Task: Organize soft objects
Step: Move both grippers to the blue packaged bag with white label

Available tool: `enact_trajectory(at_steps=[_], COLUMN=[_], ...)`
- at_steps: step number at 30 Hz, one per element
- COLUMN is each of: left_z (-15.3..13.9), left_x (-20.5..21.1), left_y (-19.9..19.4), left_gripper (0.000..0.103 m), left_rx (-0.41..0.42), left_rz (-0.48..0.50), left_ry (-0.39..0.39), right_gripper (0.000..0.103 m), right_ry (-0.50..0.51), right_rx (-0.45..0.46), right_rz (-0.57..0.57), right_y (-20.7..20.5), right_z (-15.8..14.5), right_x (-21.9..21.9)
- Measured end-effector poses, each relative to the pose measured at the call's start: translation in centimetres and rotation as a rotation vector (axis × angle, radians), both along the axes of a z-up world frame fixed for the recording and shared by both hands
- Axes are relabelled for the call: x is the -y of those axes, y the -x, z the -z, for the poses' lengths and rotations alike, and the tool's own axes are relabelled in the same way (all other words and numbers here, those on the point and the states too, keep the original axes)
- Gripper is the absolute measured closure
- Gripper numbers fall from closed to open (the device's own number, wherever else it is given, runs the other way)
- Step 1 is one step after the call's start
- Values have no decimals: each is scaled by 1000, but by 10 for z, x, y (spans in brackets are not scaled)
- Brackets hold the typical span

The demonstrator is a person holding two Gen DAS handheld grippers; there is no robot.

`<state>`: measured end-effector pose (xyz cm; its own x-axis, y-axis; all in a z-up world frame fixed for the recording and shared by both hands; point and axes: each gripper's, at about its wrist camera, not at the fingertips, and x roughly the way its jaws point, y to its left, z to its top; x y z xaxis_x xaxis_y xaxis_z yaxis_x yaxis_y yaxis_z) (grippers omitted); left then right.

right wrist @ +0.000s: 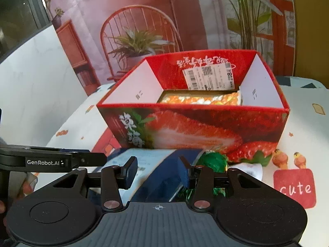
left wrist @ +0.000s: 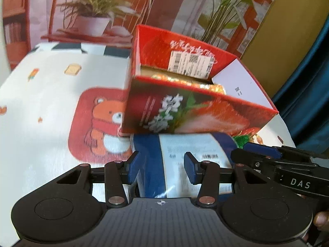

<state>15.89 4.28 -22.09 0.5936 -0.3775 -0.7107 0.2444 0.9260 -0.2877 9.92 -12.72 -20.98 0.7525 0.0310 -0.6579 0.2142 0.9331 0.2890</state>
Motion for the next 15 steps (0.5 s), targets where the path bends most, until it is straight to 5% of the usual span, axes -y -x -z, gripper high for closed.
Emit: enact_trajectory(at_steps=[15], left_z=[19], left_x=[-1], left_y=[4], left_gripper=[54], left_rx=[-65], left_rz=[14], left_ry=[57], right_gripper=[52], right_ry=[-59], right_rx=[-67], right_rz=[1], right_y=[5], right_z=[18], right_x=[1])
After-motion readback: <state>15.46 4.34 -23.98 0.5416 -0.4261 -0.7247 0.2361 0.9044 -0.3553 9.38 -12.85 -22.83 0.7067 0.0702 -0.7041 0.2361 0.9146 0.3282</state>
